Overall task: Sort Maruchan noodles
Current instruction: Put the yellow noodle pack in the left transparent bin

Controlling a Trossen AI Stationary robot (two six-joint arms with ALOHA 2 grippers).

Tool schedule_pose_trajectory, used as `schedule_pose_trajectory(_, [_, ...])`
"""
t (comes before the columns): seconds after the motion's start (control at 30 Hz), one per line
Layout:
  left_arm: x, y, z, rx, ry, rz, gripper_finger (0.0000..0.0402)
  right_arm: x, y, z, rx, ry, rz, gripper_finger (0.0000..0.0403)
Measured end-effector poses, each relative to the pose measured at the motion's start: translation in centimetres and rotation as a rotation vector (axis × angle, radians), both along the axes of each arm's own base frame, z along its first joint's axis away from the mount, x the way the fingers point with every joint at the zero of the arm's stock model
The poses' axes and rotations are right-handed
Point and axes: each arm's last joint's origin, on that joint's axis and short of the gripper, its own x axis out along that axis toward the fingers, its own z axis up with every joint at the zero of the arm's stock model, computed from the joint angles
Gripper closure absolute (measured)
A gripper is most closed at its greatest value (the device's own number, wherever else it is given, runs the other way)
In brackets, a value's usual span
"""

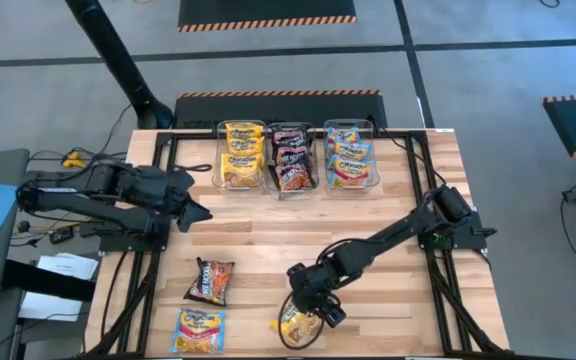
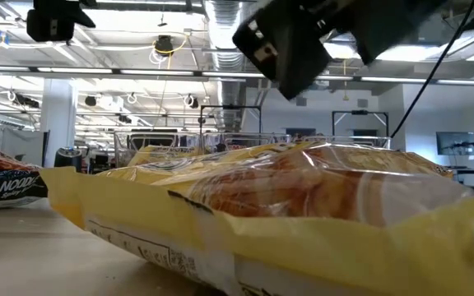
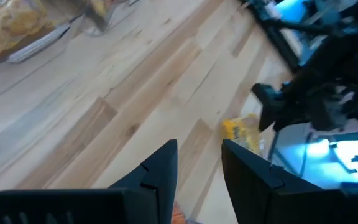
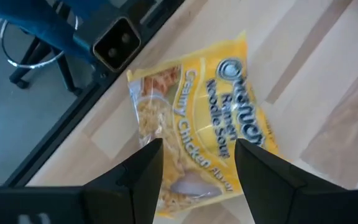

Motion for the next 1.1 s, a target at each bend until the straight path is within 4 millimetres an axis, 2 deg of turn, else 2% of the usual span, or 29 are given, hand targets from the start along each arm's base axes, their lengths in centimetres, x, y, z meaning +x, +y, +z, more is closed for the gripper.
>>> schedule_pose_trajectory(0.27, [1.6, -0.1, -0.8, -0.014, 0.069, 0.005, 0.0290, -0.7, 0.0, -1.9, -0.001, 0.002, 0.008, 0.0179])
schedule_pose_trajectory(0.47, [2.6, -0.2, -1.3, 0.004, 0.098, -0.007, 0.0291, -1.0, 0.3, -2.3, -0.008, -0.017, 0.036, 0.0179])
schedule_pose_trajectory(0.67, [3.0, -0.3, -1.4, 0.009, 0.101, -0.011, 0.0290, -1.5, 0.0, -3.8, -0.014, -0.033, 0.028, 0.0179])
schedule_pose_trajectory(0.87, [3.1, -0.3, -1.5, 0.009, 0.111, -0.011, 0.0290, -1.6, -0.2, -4.2, -0.052, -0.043, 0.006, 0.0179])
schedule_pose_trajectory(1.1, [3.2, -0.3, -1.5, 0.010, 0.112, -0.011, 0.0290, -0.8, 0.2, -6.5, -0.076, -0.024, -0.043, 0.0179])
